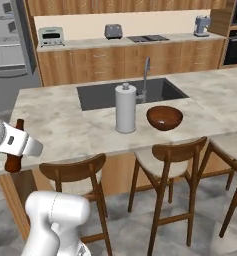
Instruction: Open the fridge, grab two sodas, and place both sodas inside the bowl with ice on the dining counter.
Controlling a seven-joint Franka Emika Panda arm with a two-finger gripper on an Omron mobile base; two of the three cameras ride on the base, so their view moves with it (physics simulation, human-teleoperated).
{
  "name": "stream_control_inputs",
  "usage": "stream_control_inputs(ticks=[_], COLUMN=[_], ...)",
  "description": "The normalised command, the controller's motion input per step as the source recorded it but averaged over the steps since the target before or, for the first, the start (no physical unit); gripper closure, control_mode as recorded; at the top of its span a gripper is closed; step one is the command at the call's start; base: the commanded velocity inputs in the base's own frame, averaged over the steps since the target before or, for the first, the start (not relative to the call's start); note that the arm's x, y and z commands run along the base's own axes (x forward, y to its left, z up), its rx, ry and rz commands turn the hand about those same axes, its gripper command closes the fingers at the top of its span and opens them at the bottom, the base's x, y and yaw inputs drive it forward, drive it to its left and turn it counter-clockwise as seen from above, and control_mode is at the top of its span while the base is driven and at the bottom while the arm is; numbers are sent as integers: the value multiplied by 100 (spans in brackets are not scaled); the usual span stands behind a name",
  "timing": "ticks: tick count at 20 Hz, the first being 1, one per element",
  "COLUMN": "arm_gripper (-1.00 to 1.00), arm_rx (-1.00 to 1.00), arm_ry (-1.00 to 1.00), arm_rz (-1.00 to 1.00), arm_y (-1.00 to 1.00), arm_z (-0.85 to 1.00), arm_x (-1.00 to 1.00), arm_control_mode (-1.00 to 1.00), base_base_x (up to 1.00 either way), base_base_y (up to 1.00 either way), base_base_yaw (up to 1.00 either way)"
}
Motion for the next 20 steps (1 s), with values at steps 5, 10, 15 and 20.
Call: stream_control_inputs(ticks=[5, 10, 15, 20], arm_gripper=[100, 100, 100, 100], arm_rx=[0, 0, 0, 0], arm_ry=[0, 0, 0, 0], arm_rz=[0, 0, 0, 0], arm_y=[0, 0, 0, 0], arm_z=[0, 0, 0, 0], arm_x=[0, 0, 0, 0], arm_control_mode=[100, 100, 100, 100], base_base_x=[24, 20, 6, 10], base_base_y=[-100, -100, -100, -100], base_base_yaw=[0, 0, 0, 4])
